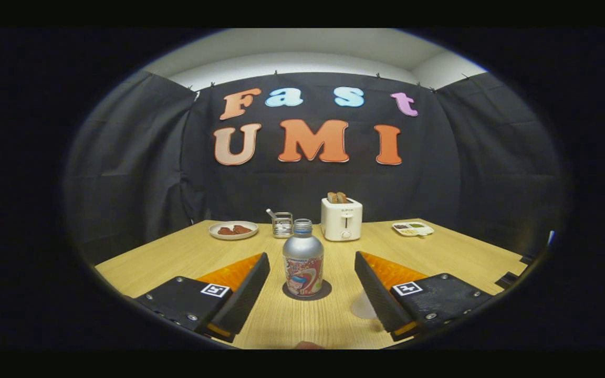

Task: Take the bottle from table, then pour the juice into the cup, finally place the bottle on the coaster

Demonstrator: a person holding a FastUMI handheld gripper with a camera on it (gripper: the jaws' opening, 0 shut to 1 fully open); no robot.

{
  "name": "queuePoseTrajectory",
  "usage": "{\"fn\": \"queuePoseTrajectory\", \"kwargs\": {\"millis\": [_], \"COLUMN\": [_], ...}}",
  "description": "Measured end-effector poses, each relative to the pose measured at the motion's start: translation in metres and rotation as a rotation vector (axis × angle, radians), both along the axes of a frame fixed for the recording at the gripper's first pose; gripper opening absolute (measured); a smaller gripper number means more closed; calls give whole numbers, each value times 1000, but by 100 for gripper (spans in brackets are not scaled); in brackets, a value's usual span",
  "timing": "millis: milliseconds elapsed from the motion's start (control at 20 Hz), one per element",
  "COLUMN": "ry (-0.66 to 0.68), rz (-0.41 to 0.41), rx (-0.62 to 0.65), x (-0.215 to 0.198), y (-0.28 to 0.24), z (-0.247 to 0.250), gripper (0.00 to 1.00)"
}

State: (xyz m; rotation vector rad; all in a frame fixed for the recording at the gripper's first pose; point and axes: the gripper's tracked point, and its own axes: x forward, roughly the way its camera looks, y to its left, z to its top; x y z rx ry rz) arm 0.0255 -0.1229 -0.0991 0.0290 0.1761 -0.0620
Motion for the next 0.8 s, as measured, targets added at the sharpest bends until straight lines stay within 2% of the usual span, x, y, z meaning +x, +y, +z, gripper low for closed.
{"fn": "queuePoseTrajectory", "kwargs": {"millis": [450,800], "ry": [-85,-91], "rz": [-68,-10], "rx": [-26,-73], "x": [-56,-89], "y": [-28,-19], "z": [59,96], "gripper": [97,97]}}
